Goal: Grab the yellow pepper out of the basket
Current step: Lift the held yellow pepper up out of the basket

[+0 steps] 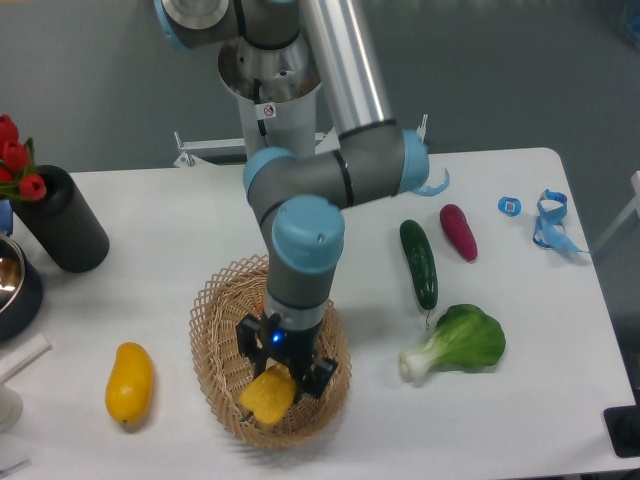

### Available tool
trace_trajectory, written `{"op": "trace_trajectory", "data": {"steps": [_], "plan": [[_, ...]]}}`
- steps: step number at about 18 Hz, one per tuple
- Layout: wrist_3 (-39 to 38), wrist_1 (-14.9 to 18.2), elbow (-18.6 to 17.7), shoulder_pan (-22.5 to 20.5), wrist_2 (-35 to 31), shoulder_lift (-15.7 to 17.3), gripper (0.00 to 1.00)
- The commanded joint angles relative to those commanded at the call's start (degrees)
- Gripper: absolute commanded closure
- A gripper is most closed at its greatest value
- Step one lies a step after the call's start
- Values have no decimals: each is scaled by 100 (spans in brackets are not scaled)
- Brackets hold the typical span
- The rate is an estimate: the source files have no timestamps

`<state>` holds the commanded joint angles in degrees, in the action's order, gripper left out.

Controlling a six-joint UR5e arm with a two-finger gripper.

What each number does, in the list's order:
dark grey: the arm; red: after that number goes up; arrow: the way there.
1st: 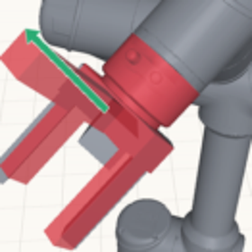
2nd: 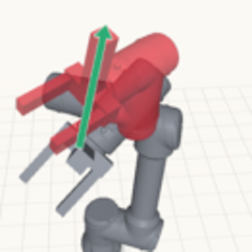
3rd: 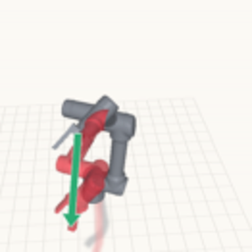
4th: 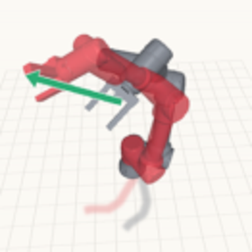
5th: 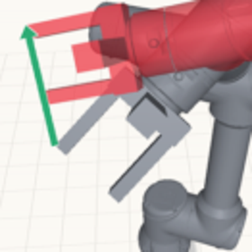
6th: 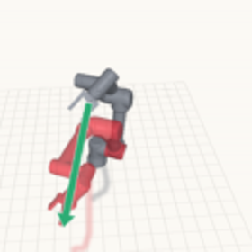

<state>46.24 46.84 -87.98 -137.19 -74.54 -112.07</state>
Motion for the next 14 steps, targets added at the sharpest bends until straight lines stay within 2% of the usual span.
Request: {"op": "trace_trajectory", "data": {"steps": [4, 6, 11, 14], "plan": [[-448, 0, 456, -518, 693, 150, 56], [-676, 0, 641, -712, 827, 299, 56], [-888, 0, 721, -897, 897, 492, 56], [-915, 0, 756, -1064, 1204, 528, 56]]}}
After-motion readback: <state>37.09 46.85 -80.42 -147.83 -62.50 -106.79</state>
